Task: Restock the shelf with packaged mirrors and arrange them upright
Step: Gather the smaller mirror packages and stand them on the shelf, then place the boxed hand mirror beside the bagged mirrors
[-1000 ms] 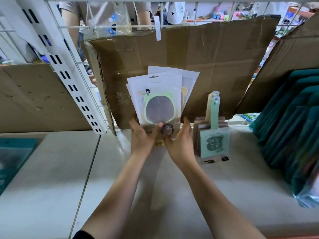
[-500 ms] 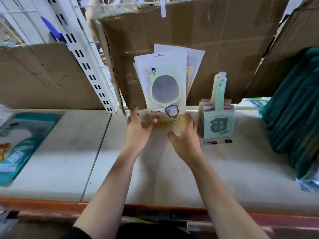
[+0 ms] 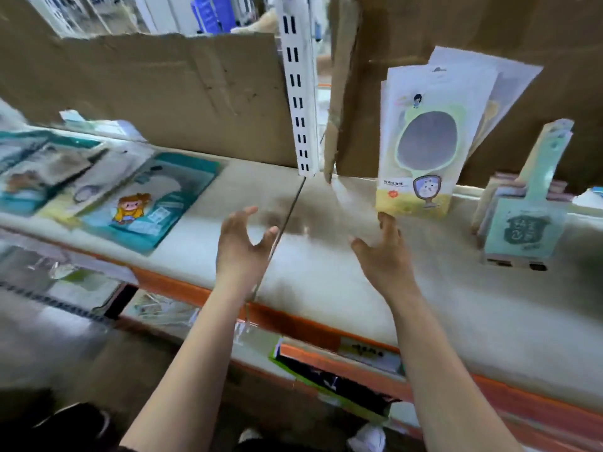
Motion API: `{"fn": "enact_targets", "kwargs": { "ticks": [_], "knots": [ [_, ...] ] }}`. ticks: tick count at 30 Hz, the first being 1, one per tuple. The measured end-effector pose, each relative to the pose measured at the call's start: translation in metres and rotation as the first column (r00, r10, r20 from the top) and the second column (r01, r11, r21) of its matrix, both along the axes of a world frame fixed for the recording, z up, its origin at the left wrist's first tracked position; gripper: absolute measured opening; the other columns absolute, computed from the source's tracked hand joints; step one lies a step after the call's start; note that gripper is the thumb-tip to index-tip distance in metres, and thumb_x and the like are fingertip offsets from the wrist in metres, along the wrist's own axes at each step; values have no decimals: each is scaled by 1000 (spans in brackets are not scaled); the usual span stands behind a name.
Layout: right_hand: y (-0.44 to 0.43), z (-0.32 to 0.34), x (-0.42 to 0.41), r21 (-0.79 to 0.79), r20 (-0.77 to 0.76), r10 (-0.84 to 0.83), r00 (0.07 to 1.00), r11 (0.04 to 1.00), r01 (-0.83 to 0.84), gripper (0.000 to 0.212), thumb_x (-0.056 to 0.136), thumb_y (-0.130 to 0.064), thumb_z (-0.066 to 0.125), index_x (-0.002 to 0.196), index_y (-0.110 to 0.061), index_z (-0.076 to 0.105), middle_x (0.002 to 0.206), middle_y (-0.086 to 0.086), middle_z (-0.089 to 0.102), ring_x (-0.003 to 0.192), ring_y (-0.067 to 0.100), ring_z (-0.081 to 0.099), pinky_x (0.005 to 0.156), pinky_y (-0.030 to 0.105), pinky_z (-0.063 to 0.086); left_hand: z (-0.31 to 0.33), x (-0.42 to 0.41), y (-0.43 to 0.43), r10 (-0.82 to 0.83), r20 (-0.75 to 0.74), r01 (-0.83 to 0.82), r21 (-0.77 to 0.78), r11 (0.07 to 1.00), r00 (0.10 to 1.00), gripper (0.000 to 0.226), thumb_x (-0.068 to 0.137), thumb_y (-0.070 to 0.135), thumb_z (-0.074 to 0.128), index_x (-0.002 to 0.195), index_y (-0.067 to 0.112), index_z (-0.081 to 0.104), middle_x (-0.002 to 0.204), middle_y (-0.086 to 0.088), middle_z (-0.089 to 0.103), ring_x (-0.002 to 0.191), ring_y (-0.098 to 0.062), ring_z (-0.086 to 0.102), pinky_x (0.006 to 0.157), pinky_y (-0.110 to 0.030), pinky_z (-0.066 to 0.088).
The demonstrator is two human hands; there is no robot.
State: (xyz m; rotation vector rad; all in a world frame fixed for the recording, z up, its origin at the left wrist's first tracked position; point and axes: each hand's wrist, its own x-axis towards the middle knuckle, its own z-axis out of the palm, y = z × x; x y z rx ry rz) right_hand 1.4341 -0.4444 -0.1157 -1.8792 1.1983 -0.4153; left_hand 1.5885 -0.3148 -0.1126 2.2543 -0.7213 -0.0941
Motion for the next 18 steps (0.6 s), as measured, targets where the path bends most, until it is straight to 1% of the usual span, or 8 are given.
{"fn": "enact_targets", "kwargs": {
  "ticks": [3, 5, 6, 9, 11, 13, 16, 18],
  "knots": [
    [18, 9, 32, 9, 48, 26, 999, 1000, -26, 66, 88, -28, 59, 145, -14, 27, 149, 7, 36, 134, 28, 36, 107, 34, 31, 8, 24, 29, 52, -46, -55, -66, 996, 998, 48, 85, 25, 67, 129, 16, 50, 130, -10, 49, 118, -25, 50, 95, -28, 37],
    [40, 12, 58, -12, 51, 68, 996, 998, -68, 66, 89, -26, 59, 145, -12, 27, 150, 7, 35, 135, 27, 36, 101, 28, 32, 11, 43, 58, 75, -47, -79, -90, 993, 996, 50, 84, 24, 67, 130, 15, 49, 130, -10, 48, 119, -25, 48, 99, -29, 35],
    [55, 11, 72, -19, 47, 97, 994, 995, -96, 66, 89, -25, 59, 145, -9, 28, 150, 8, 35, 135, 26, 36, 100, 27, 32, 11, 53, 77, 86, -50, -90, -86, 992, 995, 51, 85, 24, 66, 132, 15, 47, 131, -10, 47, 121, -25, 45, 100, -31, 34],
    [109, 9, 111, -1, 32, 171, 985, 985, -171, 66, 90, -26, 61, 145, -8, 28, 150, 8, 35, 137, 24, 34, 104, 26, 29, 10, 86, 138, 163, -81, -169, -78, 982, 983, 54, 86, 27, 65, 134, 17, 44, 133, -8, 46, 123, -23, 43, 102, -33, 34],
    [137, 12, 140, -9, 34, 201, 979, 980, -201, 65, 90, -25, 60, 144, -9, 29, 150, 8, 35, 136, 23, 34, 104, 25, 28, 13, 109, 172, 197, -99, -208, -106, 973, 975, 54, 85, 28, 65, 134, 17, 44, 134, -8, 45, 124, -24, 43, 105, -37, 35],
    [160, 15, 169, -28, 43, 220, 975, 975, -219, 63, 90, -23, 60, 143, -9, 30, 149, 9, 36, 135, 24, 35, 104, 27, 29, 13, 131, 204, 213, -123, -228, -124, 966, 969, 55, 86, 30, 64, 135, 18, 42, 137, -7, 43, 128, -24, 40, 108, -40, 33],
    [195, 13, 205, -27, 46, 246, 968, 969, -245, 62, 89, -22, 61, 143, -10, 31, 149, 11, 36, 135, 26, 36, 105, 32, 31, 9, 160, 256, 260, -137, -281, -160, 946, 956, 53, 86, 31, 64, 133, 21, 43, 135, -5, 43, 125, -22, 44, 106, -40, 36],
    [215, 13, 227, -18, 36, 265, 963, 964, -265, 61, 89, -22, 61, 142, -9, 32, 147, 13, 37, 134, 27, 37, 103, 33, 33, 10, 178, 285, 292, -142, -314, -166, 935, 946, 53, 86, 32, 64, 132, 22, 43, 136, -3, 43, 124, -21, 44, 105, -40, 37]
  ]
}}
